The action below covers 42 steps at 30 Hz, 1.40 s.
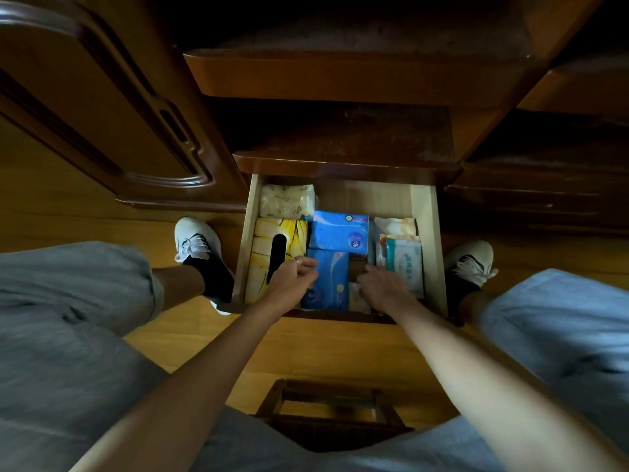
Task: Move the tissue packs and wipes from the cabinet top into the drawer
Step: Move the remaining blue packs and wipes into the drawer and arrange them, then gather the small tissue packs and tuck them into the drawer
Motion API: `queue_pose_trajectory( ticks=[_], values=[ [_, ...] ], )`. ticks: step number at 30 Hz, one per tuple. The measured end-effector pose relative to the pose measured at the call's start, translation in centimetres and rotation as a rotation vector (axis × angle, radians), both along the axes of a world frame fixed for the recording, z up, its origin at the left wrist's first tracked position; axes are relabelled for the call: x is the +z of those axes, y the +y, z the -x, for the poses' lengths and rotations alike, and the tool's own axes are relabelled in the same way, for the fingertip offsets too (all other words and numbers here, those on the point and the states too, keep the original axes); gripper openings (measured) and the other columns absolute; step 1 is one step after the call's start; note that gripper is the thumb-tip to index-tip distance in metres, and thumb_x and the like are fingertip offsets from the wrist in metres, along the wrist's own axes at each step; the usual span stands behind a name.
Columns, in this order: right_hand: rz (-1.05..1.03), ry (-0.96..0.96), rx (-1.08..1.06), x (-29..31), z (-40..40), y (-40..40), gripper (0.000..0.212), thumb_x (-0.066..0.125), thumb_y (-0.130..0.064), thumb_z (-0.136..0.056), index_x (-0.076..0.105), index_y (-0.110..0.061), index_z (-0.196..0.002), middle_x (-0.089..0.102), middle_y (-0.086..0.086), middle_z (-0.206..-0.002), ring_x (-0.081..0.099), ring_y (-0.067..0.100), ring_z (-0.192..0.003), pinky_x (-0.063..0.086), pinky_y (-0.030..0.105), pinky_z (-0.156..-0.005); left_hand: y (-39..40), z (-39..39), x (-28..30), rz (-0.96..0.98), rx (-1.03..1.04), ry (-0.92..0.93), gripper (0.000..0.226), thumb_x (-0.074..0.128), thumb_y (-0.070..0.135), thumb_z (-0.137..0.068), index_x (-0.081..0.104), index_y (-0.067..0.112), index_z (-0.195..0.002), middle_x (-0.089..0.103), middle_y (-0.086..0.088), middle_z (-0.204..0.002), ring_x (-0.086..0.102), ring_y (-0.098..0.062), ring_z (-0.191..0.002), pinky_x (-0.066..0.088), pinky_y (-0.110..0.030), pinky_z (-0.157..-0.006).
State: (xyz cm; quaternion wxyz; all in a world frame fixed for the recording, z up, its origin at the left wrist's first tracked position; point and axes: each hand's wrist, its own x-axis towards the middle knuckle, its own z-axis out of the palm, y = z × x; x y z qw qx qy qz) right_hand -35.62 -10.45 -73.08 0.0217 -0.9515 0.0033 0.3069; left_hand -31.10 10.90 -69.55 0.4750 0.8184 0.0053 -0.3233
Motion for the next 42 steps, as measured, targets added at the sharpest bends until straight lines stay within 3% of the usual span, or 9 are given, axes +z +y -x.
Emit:
queue_pose_trajectory(
  ticks=[7, 10, 13, 17, 23, 26, 31, 36, 42],
  values=[
    [-0.186, -0.076, -0.152, 3.4, 1.2, -0.8, 0.033, 0.058, -0.013, -0.099, 0.060, -0.021, -0.130, 0.066, 0.006, -0.128, 0.063, 0.027, -0.121, 0.053, 0.043, -0.094, -0.9, -1.0, 2.9, -0.109, -0.131, -0.132, 0.025, 0.057, 0.030, -0.101, 0.063, 0.025, -0.124, 0.068, 0.004, -0.118, 0.067, -0.012, -0.099, 0.057, -0.041, -0.090],
    [-0.214, -0.137, -0.204, 6.5, 1.4, -1.6, 0.029, 0.052, -0.020, -0.103, 0.067, -0.028, -0.126, 0.067, 0.000, -0.130, 0.063, 0.021, -0.120, 0.049, 0.033, -0.087, -0.9, -2.5, 6.2, -0.242, -0.278, -0.313, 0.025, 0.053, 0.033, -0.101, 0.063, 0.029, -0.124, 0.069, 0.008, -0.116, 0.065, -0.007, -0.092, 0.058, -0.035, -0.079],
    [-0.253, -0.229, -0.216, 11.7, 0.3, -2.9, 0.027, 0.051, -0.029, -0.104, 0.068, -0.036, -0.123, 0.070, -0.007, -0.125, 0.066, 0.016, -0.111, 0.042, 0.025, -0.070, -0.6, -5.0, 11.6, -0.444, -0.414, -0.603, 0.031, 0.051, 0.037, -0.100, 0.061, 0.034, -0.130, 0.071, 0.008, -0.108, 0.066, -0.007, -0.080, 0.050, -0.025, -0.059],
    [-0.353, -0.474, -0.244, 22.4, -2.3, -5.0, 0.021, 0.057, -0.031, -0.099, 0.072, -0.041, -0.110, 0.074, -0.018, -0.110, 0.070, 0.007, -0.100, 0.057, 0.031, -0.079, -0.6, -8.5, 21.9, -0.441, -0.416, -1.071, 0.032, 0.058, 0.031, -0.095, 0.066, 0.028, -0.126, 0.066, 0.003, -0.122, 0.063, -0.020, -0.112, 0.053, -0.033, -0.080],
    [-0.442, -0.963, -0.109, 38.4, -5.7, -7.5, 0.022, 0.052, -0.038, -0.096, 0.071, -0.044, -0.103, 0.070, -0.035, -0.096, 0.071, 0.001, -0.077, 0.060, 0.034, -0.075, -3.4, -12.9, 36.6, -0.305, -0.331, -1.646, 0.023, 0.056, 0.023, -0.094, 0.073, 0.021, -0.109, 0.071, 0.005, -0.108, 0.064, -0.016, -0.104, 0.055, -0.030, -0.068],
    [-0.427, -1.128, -0.074, 43.8, -8.8, -9.0, 0.021, 0.052, -0.036, -0.096, 0.071, -0.043, -0.102, 0.071, -0.033, -0.093, 0.068, 0.001, -0.066, 0.059, 0.035, -0.065, -5.9, -16.6, 41.9, -0.303, -0.274, -1.585, 0.022, 0.056, 0.027, -0.094, 0.070, 0.025, -0.111, 0.068, 0.006, -0.110, 0.060, -0.018, -0.110, 0.054, -0.032, -0.071],
    [-0.260, -1.099, -0.174, 48.5, -17.2, -13.6, 0.023, 0.059, -0.034, -0.093, 0.065, -0.045, -0.112, 0.064, -0.032, -0.096, 0.065, 0.000, -0.095, 0.050, 0.025, -0.072, -11.6, -24.8, 46.2, -0.366, -0.275, -1.332, 0.027, 0.058, 0.035, -0.093, 0.065, 0.033, -0.119, 0.061, 0.004, -0.120, 0.061, -0.021, -0.111, 0.048, -0.034, -0.084],
    [-0.093, -0.909, -0.292, 48.4, -27.6, -19.4, 0.047, 0.058, -0.045, -0.097, 0.047, -0.038, -0.142, 0.052, -0.005, -0.144, 0.048, 0.020, -0.135, 0.047, 0.042, -0.096, -18.5, -34.3, 46.2, -0.379, -0.315, -1.180, 0.042, 0.060, 0.037, -0.094, 0.057, 0.029, -0.135, 0.054, -0.003, -0.135, 0.051, -0.026, -0.128, 0.046, -0.039, -0.098],
    [-0.003, -0.944, -0.464, 47.6, -40.4, -25.6, 0.075, 0.062, -0.058, -0.091, 0.032, -0.029, -0.153, 0.036, 0.008, -0.156, 0.035, 0.032, -0.142, 0.041, 0.050, -0.107, -27.5, -45.7, 45.0, -0.406, -0.277, -1.153, 0.058, 0.058, 0.043, -0.093, 0.045, 0.029, -0.148, 0.041, -0.003, -0.155, 0.033, -0.028, -0.143, 0.037, -0.049, -0.109]
  ],
)
